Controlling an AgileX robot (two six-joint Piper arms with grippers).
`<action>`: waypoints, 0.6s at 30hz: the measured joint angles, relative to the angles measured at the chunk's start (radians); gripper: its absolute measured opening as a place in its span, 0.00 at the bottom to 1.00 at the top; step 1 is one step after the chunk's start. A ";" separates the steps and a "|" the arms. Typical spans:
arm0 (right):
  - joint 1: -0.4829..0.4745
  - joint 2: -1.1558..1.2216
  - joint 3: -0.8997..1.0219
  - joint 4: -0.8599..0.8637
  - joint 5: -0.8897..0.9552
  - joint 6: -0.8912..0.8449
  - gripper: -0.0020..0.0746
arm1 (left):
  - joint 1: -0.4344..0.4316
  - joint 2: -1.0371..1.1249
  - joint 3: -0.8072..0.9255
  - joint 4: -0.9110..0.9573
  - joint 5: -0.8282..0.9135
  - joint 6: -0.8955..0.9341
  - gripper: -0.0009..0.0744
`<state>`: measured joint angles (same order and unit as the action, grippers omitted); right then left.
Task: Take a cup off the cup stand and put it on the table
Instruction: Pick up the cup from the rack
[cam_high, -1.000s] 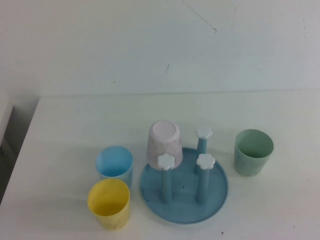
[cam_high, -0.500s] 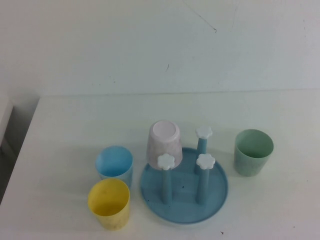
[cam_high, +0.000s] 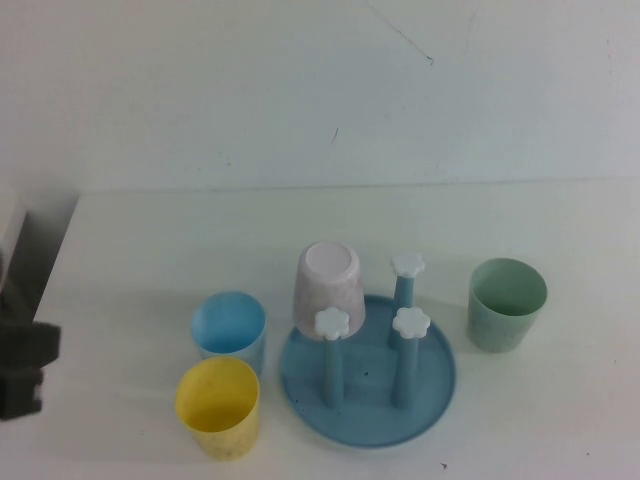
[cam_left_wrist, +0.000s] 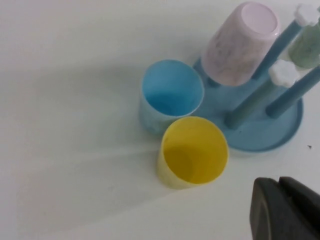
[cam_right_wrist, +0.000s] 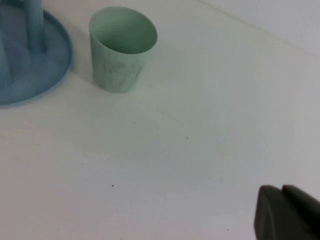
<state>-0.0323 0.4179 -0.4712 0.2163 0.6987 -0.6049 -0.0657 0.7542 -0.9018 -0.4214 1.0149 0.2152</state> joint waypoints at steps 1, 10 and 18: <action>0.000 0.005 0.000 0.003 0.002 -0.013 0.02 | 0.000 0.036 -0.023 -0.024 0.003 0.030 0.01; 0.000 0.007 0.005 0.012 0.002 -0.059 0.02 | -0.062 0.354 -0.199 -0.212 -0.012 0.203 0.01; 0.000 0.007 0.087 0.012 -0.021 -0.061 0.02 | -0.349 0.608 -0.421 -0.010 -0.044 0.172 0.02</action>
<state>-0.0323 0.4249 -0.3839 0.2282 0.6781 -0.6664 -0.4145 1.3620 -1.3227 -0.4312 0.9710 0.3868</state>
